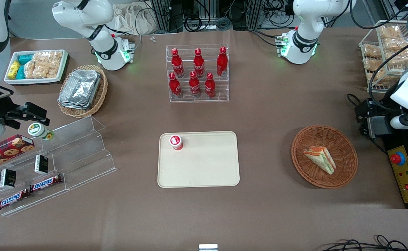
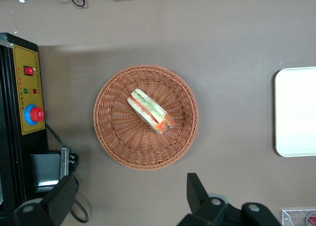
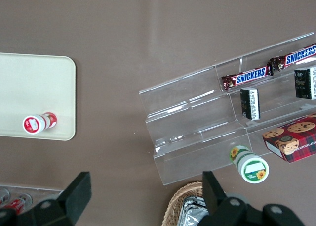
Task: Place sandwich from basket to tray
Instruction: 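Move the left gripper over the wicker basket toward the sandwich, then lower the open left gripper around the wrapped sandwich and close it, then lift the sandwich out of the basket with the left gripper, then carry the sandwich over the cream tray beside the red cup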
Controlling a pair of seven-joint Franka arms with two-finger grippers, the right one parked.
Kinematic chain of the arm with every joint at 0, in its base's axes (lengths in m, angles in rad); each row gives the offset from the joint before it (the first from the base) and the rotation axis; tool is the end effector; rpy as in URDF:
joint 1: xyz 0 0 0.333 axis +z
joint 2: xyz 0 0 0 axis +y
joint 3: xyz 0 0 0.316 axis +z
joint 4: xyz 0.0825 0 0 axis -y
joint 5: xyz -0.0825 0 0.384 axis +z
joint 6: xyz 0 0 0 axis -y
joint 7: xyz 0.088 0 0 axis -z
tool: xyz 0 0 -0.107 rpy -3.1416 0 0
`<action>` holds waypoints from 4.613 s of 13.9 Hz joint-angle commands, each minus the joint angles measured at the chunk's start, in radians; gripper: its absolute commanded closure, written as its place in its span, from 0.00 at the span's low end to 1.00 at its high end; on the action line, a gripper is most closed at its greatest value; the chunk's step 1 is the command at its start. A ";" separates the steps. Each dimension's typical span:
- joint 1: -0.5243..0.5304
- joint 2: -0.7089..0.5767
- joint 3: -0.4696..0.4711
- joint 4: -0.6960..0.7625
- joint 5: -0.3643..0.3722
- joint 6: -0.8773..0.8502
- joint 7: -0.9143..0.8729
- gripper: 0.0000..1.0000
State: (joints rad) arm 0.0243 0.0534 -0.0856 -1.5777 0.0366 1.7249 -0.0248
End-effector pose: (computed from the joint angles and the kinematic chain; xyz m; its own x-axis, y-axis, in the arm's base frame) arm 0.5843 -0.0312 0.6052 0.9947 -0.0413 0.0945 -0.0387 -0.9988 -0.0296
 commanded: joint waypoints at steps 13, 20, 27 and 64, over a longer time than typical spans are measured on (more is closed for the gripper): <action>-0.009 -0.024 0.017 -0.273 -0.015 0.150 -0.001 0.00; 0.022 0.112 0.018 -0.400 -0.046 0.415 -0.050 0.00; 0.022 0.238 0.018 -0.400 -0.057 0.541 -0.317 0.00; 0.002 0.216 -0.261 0.096 -0.055 -0.142 -0.572 1.00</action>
State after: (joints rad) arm 0.0258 0.2350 -0.3094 -1.5134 -0.0224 1.5930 -0.6754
